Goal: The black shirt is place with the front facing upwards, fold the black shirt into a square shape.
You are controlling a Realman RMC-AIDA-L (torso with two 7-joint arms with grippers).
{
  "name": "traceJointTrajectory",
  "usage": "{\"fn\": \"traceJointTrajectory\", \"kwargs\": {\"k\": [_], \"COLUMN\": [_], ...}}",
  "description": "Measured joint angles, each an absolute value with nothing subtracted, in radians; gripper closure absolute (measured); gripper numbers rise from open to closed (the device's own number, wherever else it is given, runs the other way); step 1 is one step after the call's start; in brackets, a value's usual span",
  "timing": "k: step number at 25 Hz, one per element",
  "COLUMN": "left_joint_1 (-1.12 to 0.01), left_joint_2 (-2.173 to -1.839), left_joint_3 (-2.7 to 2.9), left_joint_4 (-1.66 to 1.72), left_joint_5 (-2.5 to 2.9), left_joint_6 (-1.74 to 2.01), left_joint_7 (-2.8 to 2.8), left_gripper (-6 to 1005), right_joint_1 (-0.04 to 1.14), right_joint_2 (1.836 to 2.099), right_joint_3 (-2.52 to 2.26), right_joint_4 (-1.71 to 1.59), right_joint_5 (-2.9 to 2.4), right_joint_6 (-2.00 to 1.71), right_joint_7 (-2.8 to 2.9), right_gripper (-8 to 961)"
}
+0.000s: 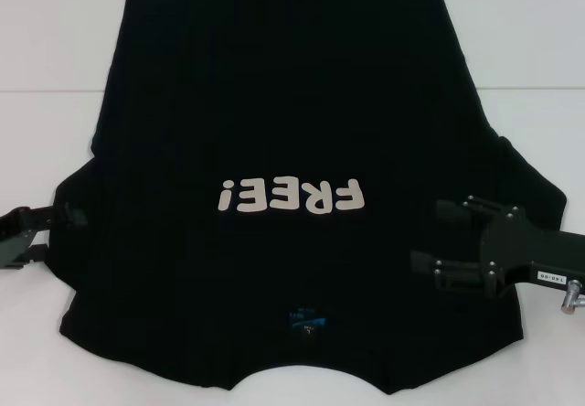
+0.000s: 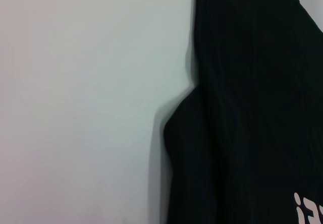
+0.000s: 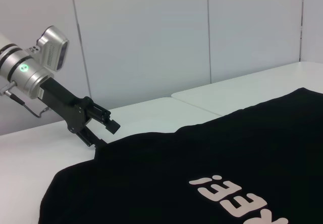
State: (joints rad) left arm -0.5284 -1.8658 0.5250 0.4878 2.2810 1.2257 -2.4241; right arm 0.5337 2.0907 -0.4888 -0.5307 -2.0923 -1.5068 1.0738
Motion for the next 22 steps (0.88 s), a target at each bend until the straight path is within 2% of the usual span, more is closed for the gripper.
{"fn": "traceJointTrajectory", "kwargs": {"k": [12,20,22], "left_joint_1": [-0.549,-0.558,-0.562], "left_joint_2": [-1.876,-1.868,-1.867], "left_joint_3": [0.562,0.587,0.613], "left_joint_4": [0.490,0.500,0.502], "left_joint_5": [2.281,2.281,2.283], "left_joint_6": [1.220,1.206,1.200], "left_joint_7": [-2.421,-2.423,-2.427], "left_gripper": [86,91,165], "right_joint_1": [0.534,0.535,0.535], "right_joint_2": [2.091,2.091,2.091], "right_joint_3": [-0.489,-0.482,-0.481], "right_joint_4": [-0.531,-0.531,-0.533], "right_joint_5": [-2.092,-2.092,-2.092], "right_joint_6": [-1.511,-1.527,-1.529], "right_joint_7": [1.074,1.074,1.074], "right_gripper": [39,39,39]}}
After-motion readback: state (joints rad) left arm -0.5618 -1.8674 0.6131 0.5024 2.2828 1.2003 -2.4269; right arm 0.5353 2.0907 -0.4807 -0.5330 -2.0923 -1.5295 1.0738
